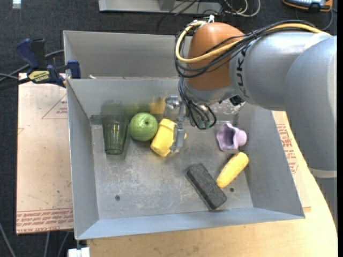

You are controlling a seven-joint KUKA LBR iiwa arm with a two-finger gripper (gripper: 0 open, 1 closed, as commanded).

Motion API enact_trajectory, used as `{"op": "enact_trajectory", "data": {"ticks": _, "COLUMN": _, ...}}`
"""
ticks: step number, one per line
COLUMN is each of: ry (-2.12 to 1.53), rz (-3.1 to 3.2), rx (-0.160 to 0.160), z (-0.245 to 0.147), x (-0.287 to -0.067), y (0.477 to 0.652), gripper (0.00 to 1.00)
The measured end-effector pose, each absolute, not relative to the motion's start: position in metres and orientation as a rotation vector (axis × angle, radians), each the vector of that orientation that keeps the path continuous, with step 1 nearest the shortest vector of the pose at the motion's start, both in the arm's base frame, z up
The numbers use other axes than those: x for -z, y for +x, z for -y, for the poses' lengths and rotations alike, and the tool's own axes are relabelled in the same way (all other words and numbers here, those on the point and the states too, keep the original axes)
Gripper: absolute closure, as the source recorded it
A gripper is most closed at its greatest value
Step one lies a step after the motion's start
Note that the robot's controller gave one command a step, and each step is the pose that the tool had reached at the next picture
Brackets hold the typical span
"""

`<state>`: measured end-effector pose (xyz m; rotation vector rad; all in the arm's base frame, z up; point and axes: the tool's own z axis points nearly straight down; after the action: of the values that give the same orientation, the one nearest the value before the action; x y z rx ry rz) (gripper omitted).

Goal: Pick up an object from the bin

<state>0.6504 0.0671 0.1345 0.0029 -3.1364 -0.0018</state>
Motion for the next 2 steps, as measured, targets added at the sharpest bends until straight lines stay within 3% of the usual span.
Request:
{"op": "enact_trajectory", "data": {"ticks": 1, "ry": 0.002, "rz": 3.144, "rx": 0.002, "z": -0.067, "x": -0.140, "y": 0.652, "gripper": 0.00}}
{"op": "enact_trajectory", "data": {"ticks": 2, "ry": 0.120, "rz": 3.148, "rx": 0.001, "z": -0.077, "x": -0.112, "y": 0.649, "gripper": 0.00}}
